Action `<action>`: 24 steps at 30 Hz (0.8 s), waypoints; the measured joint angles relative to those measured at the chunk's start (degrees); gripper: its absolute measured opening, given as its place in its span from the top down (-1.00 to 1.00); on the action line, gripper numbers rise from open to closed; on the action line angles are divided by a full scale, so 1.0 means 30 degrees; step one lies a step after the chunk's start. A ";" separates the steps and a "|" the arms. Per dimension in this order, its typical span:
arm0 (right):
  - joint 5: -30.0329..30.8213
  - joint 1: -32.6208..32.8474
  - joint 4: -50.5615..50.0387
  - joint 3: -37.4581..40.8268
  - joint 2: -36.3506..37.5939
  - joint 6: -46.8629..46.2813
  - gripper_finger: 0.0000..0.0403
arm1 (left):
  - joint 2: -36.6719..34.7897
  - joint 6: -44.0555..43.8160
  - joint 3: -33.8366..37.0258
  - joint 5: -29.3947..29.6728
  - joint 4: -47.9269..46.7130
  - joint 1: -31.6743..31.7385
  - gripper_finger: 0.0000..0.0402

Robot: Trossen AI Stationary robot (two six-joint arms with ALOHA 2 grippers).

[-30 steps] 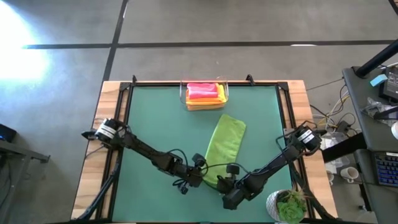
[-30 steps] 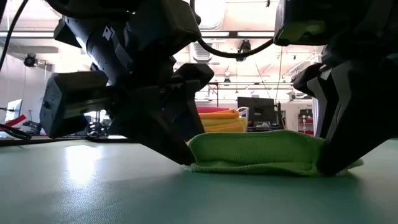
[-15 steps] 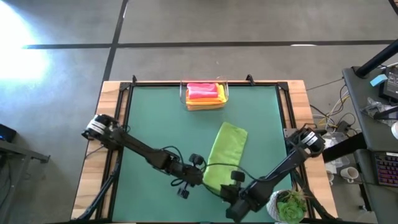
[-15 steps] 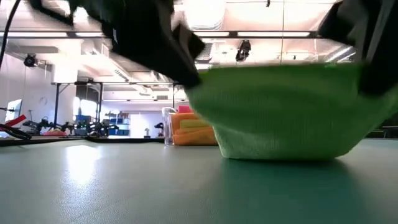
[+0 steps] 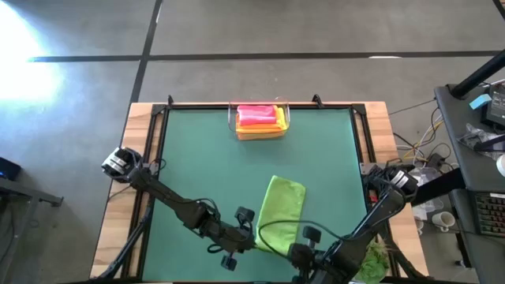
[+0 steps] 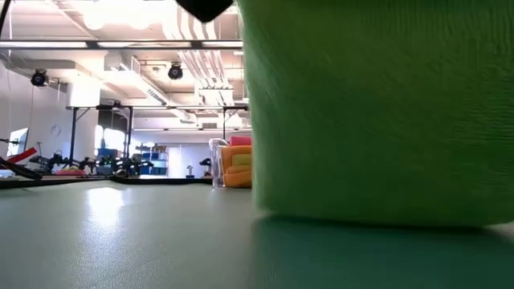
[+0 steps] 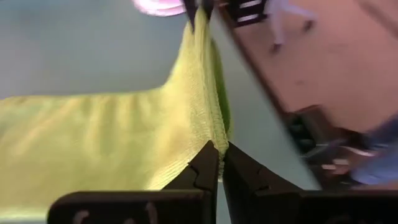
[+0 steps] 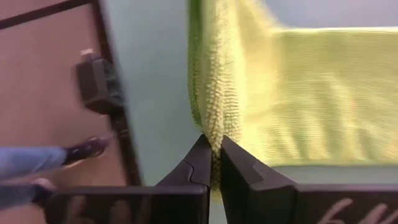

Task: Fold microfiber towels
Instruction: Fold the green microfiber towel

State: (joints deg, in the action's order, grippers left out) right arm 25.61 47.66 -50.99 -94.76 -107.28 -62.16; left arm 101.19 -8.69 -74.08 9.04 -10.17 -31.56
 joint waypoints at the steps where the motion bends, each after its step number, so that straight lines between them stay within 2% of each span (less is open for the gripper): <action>1: 0.0271 -0.0007 -0.0777 -0.0229 0.0000 -0.0460 0.96 | 0.0020 0.0006 0.0118 0.0640 -0.0014 0.0005 1.00; 5: 0.1234 -0.0262 -0.3827 -0.0532 0.0000 -0.2065 0.96 | 0.0013 0.0309 0.0405 0.3267 0.0064 0.0667 1.00; 10: 0.1896 -0.1229 -0.6166 0.0314 0.0000 -0.3306 0.96 | 0.0013 0.1552 0.0556 0.4186 -0.0456 0.2426 1.00; 15: 0.3603 -0.2413 -0.8385 0.1710 -0.0007 -0.5830 0.96 | 0.0093 0.1539 0.1144 0.4183 -0.0475 0.4358 1.00; 24: 0.3472 -0.3900 -0.7893 0.3463 -0.0029 -0.5978 0.96 | 0.0100 0.2200 0.1427 0.2457 -0.0200 0.6633 1.00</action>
State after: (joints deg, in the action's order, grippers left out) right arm 36.02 35.96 -74.67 -84.37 -107.37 -80.09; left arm 101.49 -2.09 -69.80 16.41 -10.77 -11.66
